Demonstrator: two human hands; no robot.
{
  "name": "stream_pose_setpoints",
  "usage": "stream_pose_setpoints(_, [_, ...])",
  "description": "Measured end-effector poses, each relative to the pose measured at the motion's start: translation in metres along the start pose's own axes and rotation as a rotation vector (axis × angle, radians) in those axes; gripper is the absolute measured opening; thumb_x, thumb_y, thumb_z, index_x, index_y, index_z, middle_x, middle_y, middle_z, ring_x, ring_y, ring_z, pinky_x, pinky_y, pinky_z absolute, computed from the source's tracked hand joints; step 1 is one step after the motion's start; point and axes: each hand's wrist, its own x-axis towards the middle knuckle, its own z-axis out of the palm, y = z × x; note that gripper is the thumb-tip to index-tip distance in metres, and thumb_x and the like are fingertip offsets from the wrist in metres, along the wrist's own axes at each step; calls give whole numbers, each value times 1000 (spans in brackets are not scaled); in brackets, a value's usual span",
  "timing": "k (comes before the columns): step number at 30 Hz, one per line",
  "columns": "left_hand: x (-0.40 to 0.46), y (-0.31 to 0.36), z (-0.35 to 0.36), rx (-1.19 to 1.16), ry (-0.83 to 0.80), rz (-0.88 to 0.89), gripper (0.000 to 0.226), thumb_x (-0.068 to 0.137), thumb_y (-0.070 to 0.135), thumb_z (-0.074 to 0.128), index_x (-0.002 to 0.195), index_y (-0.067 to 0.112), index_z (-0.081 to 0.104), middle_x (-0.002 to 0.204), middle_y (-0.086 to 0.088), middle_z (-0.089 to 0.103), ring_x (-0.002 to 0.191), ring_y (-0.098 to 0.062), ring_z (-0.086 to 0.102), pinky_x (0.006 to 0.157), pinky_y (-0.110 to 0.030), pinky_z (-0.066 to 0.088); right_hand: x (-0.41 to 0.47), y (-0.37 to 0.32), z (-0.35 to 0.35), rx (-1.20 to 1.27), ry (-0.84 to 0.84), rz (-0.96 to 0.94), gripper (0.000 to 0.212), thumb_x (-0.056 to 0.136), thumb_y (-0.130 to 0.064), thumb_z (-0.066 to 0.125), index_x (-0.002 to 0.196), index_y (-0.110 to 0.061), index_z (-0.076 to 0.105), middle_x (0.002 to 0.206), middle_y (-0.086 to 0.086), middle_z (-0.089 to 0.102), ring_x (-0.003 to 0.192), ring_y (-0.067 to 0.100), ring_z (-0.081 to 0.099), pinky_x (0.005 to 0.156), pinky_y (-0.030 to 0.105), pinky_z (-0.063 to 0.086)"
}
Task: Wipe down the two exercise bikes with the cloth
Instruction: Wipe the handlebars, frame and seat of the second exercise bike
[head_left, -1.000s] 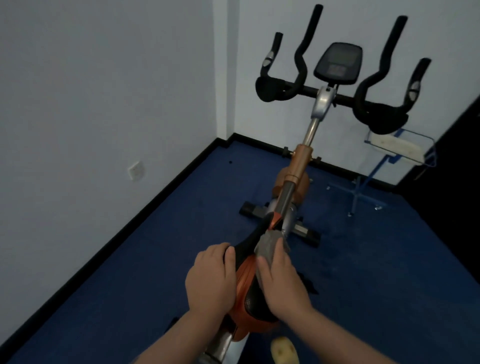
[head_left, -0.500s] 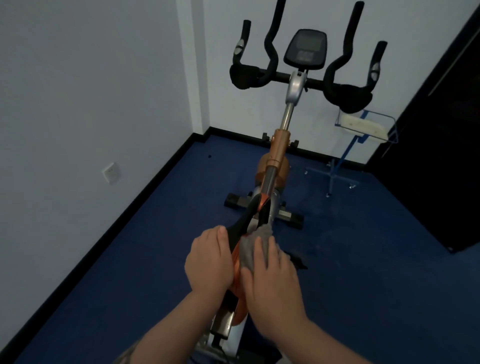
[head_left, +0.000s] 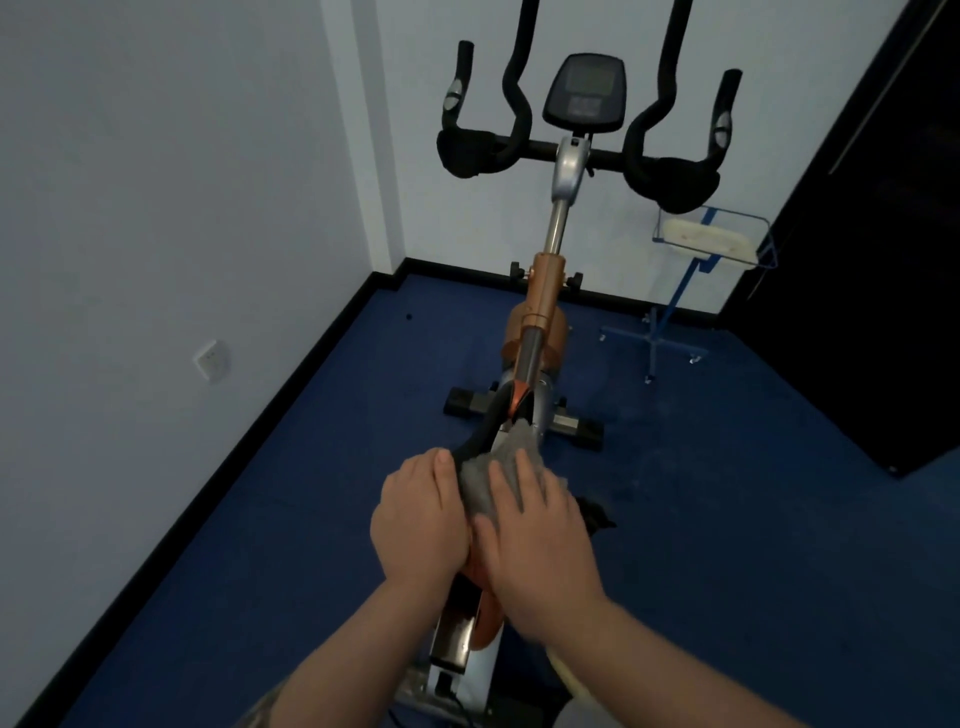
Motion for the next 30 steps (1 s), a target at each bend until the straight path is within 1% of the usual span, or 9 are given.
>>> stream_pose_setpoints(5, [-1, -4, 0, 38, -41, -8, 45, 98, 42, 23, 112, 25, 62, 109, 8, 63, 96, -12, 54, 73, -31, 39, 22, 2, -8, 214, 23, 108, 61, 103, -46, 22, 155, -24, -1, 162, 8, 1, 140, 29, 23, 111, 41, 32])
stream_pose_setpoints(10, [-1, -3, -2, 43, -47, 0, 50, 96, 44, 21, 119, 25, 61, 112, 9, 63, 99, -12, 56, 76, -32, 43, -42, -5, 24, 293, 73, 251, 70, 88, -58, 3, 144, -33, -31, 160, -5, -7, 143, 16, 11, 120, 38, 13])
stream_pose_setpoints(12, [0, -2, -2, 40, -44, 2, 48, 97, 43, 23, 117, 25, 62, 112, 9, 63, 99, -12, 56, 76, -32, 43, -35, -6, 27, 322, 85, 325, 73, 87, -59, 5, 152, -29, -14, 159, -5, 7, 141, 16, 21, 120, 46, 9])
stream_pose_setpoints(15, [1, 0, -2, 46, -65, 6, 47, 96, 44, 23, 115, 25, 62, 111, 9, 63, 98, -12, 57, 77, -36, 47, -4, 5, 9, 540, 135, 375, 50, 99, -48, 23, 142, -24, 35, 132, -1, 52, 114, 16, 52, 104, 41, 40])
stream_pose_setpoints(17, [0, 1, -3, 48, -71, 6, 47, 96, 44, 23, 116, 25, 62, 111, 8, 63, 99, -13, 57, 79, -38, 48, 8, 13, 1, 664, 56, 423, 40, 101, -46, 26, 124, -23, 49, 110, 0, 60, 96, 17, 58, 89, 38, 49])
stream_pose_setpoints(19, [-2, 0, -3, 51, -72, 6, 47, 96, 44, 24, 118, 25, 61, 114, 8, 62, 101, -13, 56, 80, -37, 48, -1, 12, 3, 691, 52, 433, 42, 101, -48, 28, 130, -23, 46, 118, 0, 58, 104, 17, 56, 91, 38, 48])
stream_pose_setpoints(23, [-1, 0, -2, 62, -56, 17, 47, 96, 45, 25, 120, 25, 60, 115, 9, 62, 101, -12, 56, 77, -33, 45, -30, -4, 18, 539, 124, 364, 66, 96, -54, 27, 152, -26, 9, 151, -2, 26, 132, 17, 33, 107, 34, 35])
stream_pose_setpoints(27, [0, -1, -1, 84, -53, 13, 44, 97, 43, 28, 122, 25, 60, 119, 8, 61, 106, -13, 55, 76, -30, 39, 21, 8, -3, 491, 26, 410, 50, 101, -49, 23, 133, -15, 41, 127, 8, 54, 110, 24, 54, 90, 37, 46])
stream_pose_setpoints(30, [-1, -1, 0, 106, -63, 11, 44, 98, 44, 29, 123, 25, 59, 120, 9, 61, 108, -12, 54, 77, -28, 38, 53, 9, -17, 468, -79, 452, 53, 103, -48, 18, 125, -8, 45, 122, 15, 58, 106, 31, 58, 81, 35, 43])
